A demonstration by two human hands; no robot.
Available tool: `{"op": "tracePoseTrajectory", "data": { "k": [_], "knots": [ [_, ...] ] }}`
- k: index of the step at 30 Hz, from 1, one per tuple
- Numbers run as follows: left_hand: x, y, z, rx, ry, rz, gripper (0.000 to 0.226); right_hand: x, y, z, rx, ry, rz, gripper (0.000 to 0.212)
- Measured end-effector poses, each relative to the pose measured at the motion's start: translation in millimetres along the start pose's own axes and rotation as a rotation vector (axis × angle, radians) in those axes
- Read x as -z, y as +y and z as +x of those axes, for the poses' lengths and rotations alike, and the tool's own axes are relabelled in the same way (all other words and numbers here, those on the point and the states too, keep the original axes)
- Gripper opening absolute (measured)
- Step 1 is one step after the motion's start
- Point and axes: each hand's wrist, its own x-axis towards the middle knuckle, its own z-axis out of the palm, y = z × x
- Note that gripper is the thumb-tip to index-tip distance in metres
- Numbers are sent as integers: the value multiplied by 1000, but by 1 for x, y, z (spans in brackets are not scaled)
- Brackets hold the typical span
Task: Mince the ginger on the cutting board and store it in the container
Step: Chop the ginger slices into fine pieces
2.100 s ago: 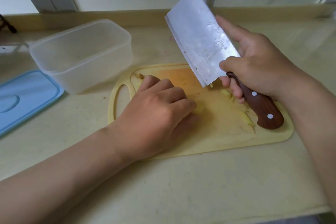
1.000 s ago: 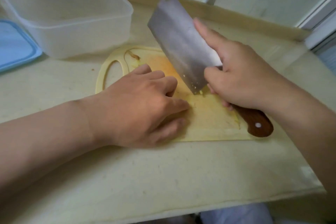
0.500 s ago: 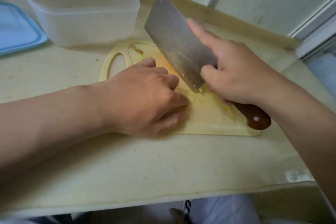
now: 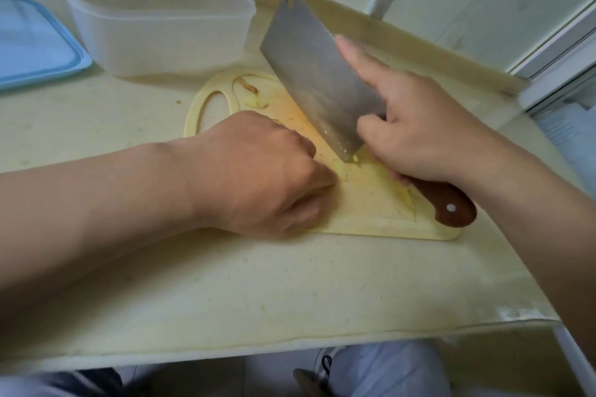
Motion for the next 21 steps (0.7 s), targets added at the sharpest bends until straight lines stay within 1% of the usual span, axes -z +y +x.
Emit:
{"op": "tracePoseTrajectory", "data": {
  "k": [3, 6, 9, 12, 14, 16, 18, 21],
  "knots": [
    [-2, 0, -3, 0, 28, 67, 72, -5, 11, -29, -4, 105, 25, 92],
    [-3, 1, -2, 3, 12, 110, 80, 2, 14, -53, -84, 57, 90, 93],
    [-2, 0, -1, -6, -5, 123, 73, 10, 12, -39, -69, -60, 60, 93],
    [-2, 0, -2, -11, -5, 117, 61, 8, 9, -7, 1, -93, -19, 93],
    [-1, 1, -2, -9, -6, 110, 60, 5, 6, 0, 32, -65, -13, 92],
    [-1, 2, -2, -10, -1, 97, 65, 1, 11, -11, 37, 9, 23, 93],
    [-3, 1, -3, -11, 26, 100, 72, -3, 17, -30, 16, 71, 68, 94],
    [-5, 0, -3, -14, 36, 101, 73, -5, 22, -50, -4, 112, 117, 94]
  ]
}}
